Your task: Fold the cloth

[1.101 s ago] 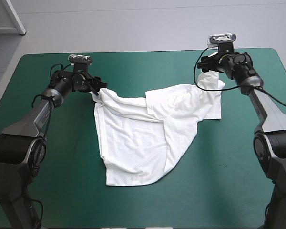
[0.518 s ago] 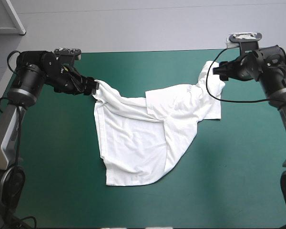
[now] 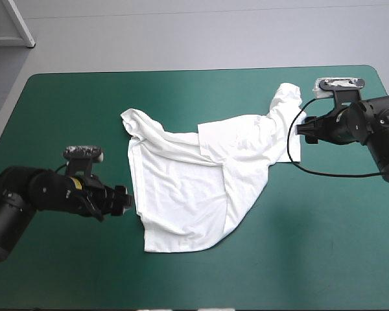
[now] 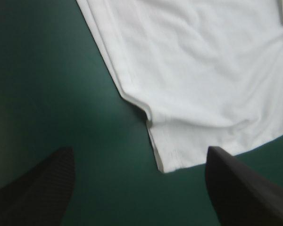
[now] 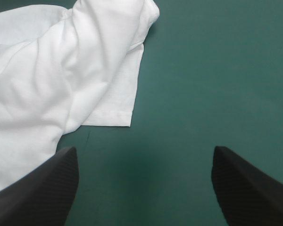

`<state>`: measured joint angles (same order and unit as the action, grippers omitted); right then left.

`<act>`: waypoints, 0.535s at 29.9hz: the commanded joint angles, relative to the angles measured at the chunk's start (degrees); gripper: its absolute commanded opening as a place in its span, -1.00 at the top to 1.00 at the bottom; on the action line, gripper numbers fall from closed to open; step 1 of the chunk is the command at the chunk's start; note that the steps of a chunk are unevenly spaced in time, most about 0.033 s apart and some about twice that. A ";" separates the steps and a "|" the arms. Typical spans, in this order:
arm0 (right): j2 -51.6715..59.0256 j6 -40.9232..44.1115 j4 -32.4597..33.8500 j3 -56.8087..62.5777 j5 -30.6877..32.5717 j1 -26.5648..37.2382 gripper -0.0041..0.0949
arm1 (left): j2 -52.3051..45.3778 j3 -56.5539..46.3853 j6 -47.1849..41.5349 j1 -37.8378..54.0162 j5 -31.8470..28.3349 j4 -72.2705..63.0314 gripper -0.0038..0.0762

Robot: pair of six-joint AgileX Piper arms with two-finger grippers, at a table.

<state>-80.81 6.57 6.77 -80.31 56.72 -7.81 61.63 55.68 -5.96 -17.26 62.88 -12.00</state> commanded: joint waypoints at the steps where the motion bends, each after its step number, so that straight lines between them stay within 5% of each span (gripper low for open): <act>1: 2.15 -0.86 -0.76 -1.32 -2.72 0.41 -0.54 | -3.11 -6.42 -3.64 -3.86 -7.64 -1.88 -0.48; 11: 2.15 -1.42 -1.13 -1.32 -2.27 0.41 -0.53 | 7.27 -14.80 -7.59 -13.54 -28.86 -1.72 -0.48; 16: 2.15 -1.42 -0.49 -1.32 -2.22 0.41 -0.53 | 15.21 -14.80 -7.67 -13.66 -31.21 -1.62 -0.48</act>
<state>-80.81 5.70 5.26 -80.09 56.60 -7.81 74.59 39.62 -13.00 -30.43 34.74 -12.97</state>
